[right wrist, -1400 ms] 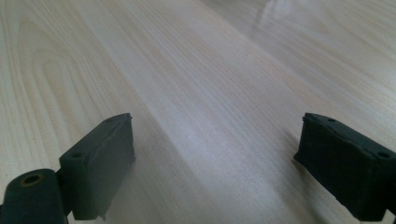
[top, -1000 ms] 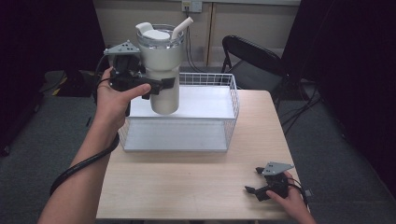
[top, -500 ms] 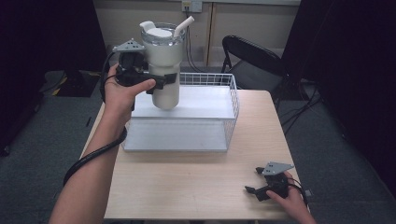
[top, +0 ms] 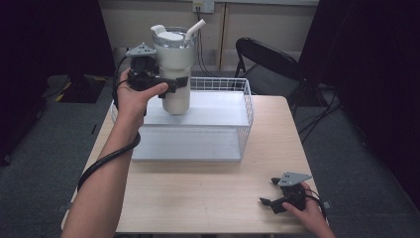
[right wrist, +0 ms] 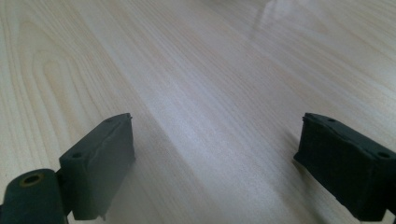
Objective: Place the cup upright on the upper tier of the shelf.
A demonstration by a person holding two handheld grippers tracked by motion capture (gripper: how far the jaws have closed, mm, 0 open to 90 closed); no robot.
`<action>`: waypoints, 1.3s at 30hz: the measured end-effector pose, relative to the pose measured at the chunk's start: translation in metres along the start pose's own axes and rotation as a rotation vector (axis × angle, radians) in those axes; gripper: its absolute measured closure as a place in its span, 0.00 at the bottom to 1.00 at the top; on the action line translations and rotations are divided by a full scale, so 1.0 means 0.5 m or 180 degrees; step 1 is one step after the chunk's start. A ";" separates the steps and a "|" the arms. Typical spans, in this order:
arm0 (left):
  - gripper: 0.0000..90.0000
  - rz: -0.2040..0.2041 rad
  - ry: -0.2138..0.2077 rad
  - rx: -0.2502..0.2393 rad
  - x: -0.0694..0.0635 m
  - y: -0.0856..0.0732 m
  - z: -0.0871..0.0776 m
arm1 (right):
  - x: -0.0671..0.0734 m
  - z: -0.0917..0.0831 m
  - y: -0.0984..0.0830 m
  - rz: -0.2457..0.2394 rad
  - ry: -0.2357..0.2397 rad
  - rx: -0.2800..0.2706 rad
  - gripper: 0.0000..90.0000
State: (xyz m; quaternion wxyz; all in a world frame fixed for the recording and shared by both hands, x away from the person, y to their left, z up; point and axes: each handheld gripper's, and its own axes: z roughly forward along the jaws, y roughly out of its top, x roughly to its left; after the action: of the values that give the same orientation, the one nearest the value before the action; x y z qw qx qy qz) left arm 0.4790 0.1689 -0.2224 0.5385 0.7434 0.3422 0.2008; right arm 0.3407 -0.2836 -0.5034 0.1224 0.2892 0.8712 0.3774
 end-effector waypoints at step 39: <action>0.11 0.0014 0.0193 0.0038 0.031 -0.050 0.015 | 0.000 0.000 0.000 0.0005 -0.0001 -0.0002 0.11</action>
State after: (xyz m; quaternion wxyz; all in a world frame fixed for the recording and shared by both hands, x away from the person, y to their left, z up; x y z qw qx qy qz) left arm 0.4874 0.1796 -0.2493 0.5229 0.7409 0.3579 0.2224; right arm 0.3406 -0.2835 -0.5034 0.1224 0.2900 0.8708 0.3777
